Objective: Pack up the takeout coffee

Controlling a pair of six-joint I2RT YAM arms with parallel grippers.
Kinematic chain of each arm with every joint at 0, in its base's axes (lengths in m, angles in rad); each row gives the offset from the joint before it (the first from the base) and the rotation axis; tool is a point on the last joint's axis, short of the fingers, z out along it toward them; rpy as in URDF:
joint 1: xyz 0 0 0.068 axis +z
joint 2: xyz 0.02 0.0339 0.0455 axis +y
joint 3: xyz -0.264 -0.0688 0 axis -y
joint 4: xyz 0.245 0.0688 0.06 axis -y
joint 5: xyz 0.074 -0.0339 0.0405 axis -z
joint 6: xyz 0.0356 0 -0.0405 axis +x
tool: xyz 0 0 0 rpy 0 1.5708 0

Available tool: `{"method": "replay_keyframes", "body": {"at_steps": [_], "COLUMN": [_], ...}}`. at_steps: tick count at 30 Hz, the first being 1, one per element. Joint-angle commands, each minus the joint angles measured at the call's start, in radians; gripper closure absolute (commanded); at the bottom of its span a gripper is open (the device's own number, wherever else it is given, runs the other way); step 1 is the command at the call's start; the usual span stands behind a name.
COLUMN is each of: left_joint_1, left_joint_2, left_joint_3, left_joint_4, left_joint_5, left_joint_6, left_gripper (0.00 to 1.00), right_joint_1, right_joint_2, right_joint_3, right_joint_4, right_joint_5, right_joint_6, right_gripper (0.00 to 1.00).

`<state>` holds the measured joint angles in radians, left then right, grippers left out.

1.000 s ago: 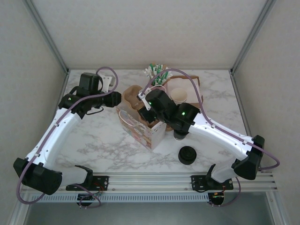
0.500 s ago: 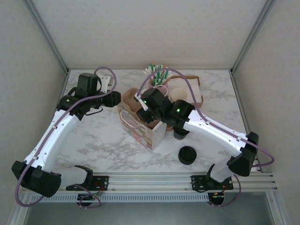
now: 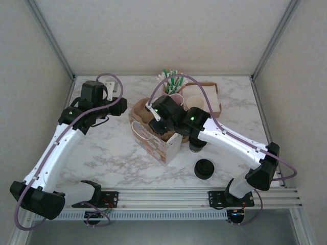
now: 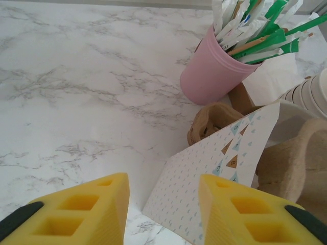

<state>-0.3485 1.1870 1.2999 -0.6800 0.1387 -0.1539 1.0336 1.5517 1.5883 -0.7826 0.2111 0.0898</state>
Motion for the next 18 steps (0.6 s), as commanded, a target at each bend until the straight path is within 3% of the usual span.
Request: {"method": "replay_keyframes", "body": {"at_steps": [1,18], "left_joint_1": [0.013,0.014], "left_joint_2": [-0.015,-0.015], "left_joint_3": [-0.010,-0.014], "left_joint_4": [0.013,0.013], "left_joint_5": [-0.012,0.062], "left_joint_6": [-0.012,0.000], "left_gripper": [0.58,0.50], "right_joint_1": [-0.005,-0.006], "right_joint_2": [0.020,0.068], "right_joint_3": [0.035,0.060], "right_joint_4": [-0.035,-0.081], "right_joint_5": [-0.008,-0.001], "right_joint_6": [0.002,0.009], "right_gripper": [0.66,0.67]}}
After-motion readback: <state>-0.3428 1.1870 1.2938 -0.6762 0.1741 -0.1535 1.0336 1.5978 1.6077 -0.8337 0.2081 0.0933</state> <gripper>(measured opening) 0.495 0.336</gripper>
